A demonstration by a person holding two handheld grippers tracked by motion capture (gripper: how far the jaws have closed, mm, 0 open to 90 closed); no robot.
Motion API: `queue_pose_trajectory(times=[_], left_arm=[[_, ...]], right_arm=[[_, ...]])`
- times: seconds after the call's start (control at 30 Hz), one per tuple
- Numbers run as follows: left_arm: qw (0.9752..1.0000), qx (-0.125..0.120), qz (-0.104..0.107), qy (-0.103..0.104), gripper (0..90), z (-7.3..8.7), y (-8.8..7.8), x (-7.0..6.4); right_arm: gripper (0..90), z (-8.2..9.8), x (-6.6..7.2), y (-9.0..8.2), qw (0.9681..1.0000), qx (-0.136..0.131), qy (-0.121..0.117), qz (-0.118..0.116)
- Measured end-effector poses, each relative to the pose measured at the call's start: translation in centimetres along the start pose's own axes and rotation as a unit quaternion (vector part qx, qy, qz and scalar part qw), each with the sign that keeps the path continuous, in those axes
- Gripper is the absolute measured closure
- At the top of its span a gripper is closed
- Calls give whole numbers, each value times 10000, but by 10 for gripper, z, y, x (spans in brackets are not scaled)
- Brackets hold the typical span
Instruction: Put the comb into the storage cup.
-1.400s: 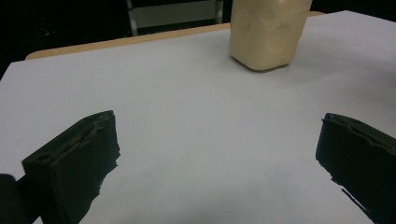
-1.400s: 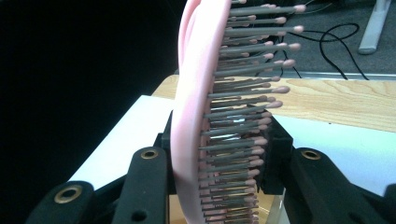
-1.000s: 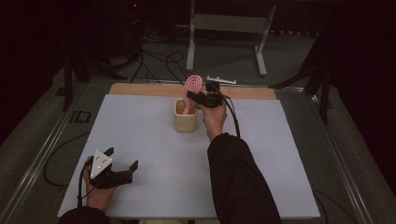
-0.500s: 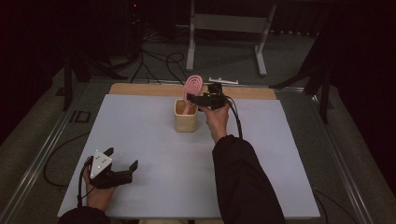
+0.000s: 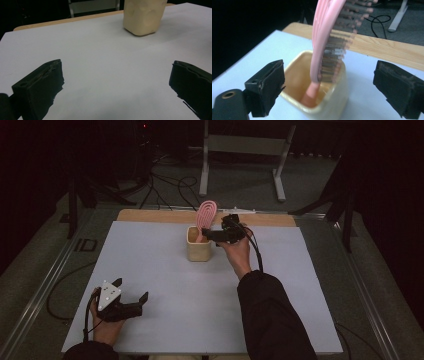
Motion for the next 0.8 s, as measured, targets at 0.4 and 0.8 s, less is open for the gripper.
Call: queue_pose_trajectory(times=[0.4,0.8], left_arm=[[10000,21,-9,18,2,0,1,-1],[10000,17,-30,15,2,0,1,-1]], right_arm=[[97,25,-4,-20,9988,184,-456,29],[102,47,-7,-52,9994,-33,-331,-35]])
Point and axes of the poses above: each handheld gripper's, and its own axes: y roughly forward along the jaws, z roughly out of its underside, x roughly to its left, the point moved 7 cm from there along y, roughly forward along the jaws, and after that the axes turned 4 degrees about x, right-handed, at the moved point
